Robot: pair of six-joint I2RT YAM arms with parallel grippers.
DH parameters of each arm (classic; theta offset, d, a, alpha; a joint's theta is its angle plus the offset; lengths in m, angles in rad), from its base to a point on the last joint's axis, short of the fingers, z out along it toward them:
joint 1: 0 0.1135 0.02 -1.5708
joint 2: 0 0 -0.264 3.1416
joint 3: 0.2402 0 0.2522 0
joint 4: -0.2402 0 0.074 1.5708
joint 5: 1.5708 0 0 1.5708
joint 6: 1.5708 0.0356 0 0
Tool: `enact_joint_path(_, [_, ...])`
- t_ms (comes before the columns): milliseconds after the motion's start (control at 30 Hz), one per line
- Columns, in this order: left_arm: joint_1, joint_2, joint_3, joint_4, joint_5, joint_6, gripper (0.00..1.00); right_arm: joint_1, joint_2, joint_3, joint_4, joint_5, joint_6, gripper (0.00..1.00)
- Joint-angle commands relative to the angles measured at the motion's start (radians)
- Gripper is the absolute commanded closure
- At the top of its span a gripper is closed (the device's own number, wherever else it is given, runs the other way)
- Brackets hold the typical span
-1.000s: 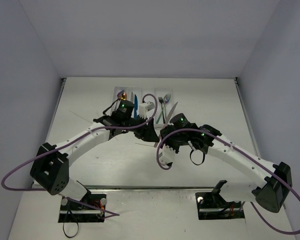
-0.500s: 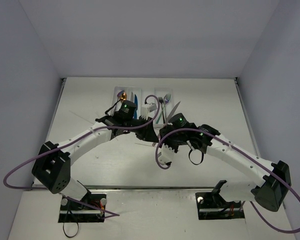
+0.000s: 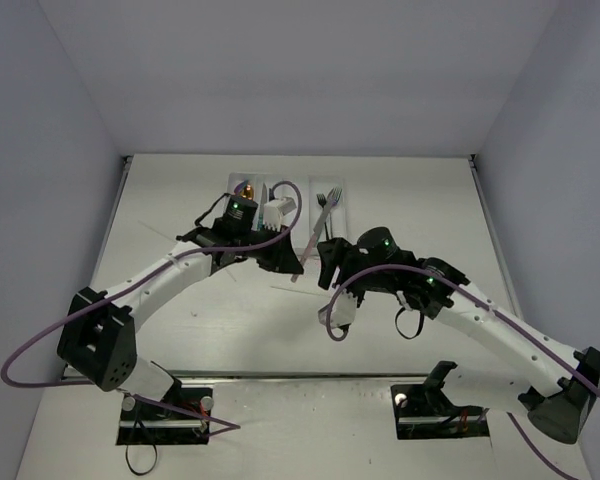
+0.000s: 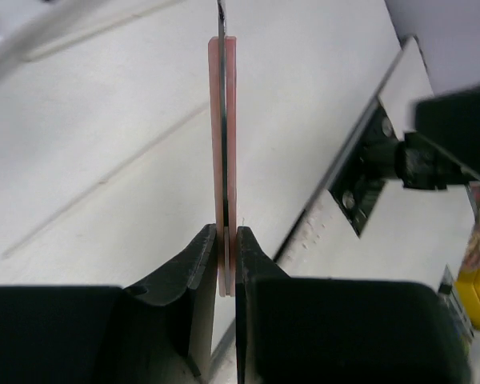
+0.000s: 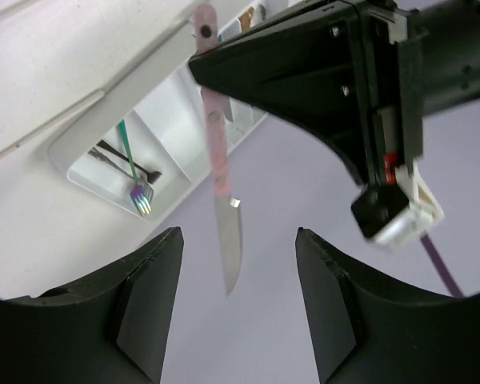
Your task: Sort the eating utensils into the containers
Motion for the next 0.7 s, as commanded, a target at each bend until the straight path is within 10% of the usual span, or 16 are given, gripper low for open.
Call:
enact_joint_path(0, [0.123,-0.042,0.056,-0.012,-0.141,-0.015,1.0,0.008,-0.077,-0.019,0.042,0.033,0.065,0.44])
enact_joint_path(400, [0.169,0.181,0.291,-0.197,-0.403,-0.079,1.0,0.005,-0.15,-0.057,0.067,0.156,0.685,0.49])
enact_joint_path(667, [0.219,0.356,0.404,-0.217,-0.41,-0.127,1.0,-0.071,-0.219,-0.135,0.076,0.173,0.81,0.53])
